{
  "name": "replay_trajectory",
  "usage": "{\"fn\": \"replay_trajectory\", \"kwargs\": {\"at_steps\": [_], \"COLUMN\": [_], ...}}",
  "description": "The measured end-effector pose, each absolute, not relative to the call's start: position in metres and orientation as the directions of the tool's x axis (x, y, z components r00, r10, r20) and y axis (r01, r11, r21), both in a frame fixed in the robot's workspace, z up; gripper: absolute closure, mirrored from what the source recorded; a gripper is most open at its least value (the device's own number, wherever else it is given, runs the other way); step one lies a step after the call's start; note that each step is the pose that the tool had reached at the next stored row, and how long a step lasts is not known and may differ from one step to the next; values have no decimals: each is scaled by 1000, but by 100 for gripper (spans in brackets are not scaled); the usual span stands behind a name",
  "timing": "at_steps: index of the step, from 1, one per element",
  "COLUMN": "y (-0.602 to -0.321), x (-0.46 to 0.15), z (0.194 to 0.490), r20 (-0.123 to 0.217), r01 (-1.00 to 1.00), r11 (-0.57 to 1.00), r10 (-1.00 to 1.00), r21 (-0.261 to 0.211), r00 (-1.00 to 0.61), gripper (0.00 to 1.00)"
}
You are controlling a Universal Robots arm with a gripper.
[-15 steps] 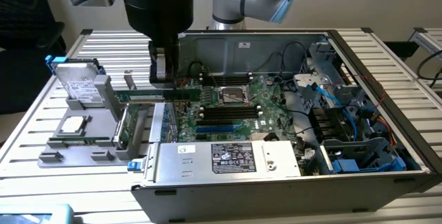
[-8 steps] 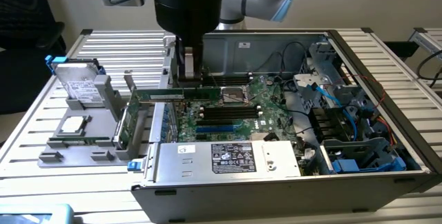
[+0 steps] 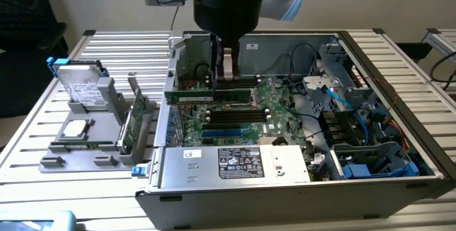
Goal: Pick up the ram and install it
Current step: 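Pick up the ram and move it above insertion slot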
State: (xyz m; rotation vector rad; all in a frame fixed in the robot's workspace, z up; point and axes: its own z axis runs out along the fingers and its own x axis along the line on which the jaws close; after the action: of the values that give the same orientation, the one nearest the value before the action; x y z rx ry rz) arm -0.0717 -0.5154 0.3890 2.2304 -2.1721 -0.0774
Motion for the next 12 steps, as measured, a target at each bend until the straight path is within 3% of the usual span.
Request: {"fn": "replay_trajectory", "kwargs": {"at_steps": [12], "y": [-489], "x": [-26], "z": [380], "r20": [-14], "r01": [-998], "r11": [-27], "r10": [-1000], "r21": [51], "r00": [26], "gripper": [87]}}
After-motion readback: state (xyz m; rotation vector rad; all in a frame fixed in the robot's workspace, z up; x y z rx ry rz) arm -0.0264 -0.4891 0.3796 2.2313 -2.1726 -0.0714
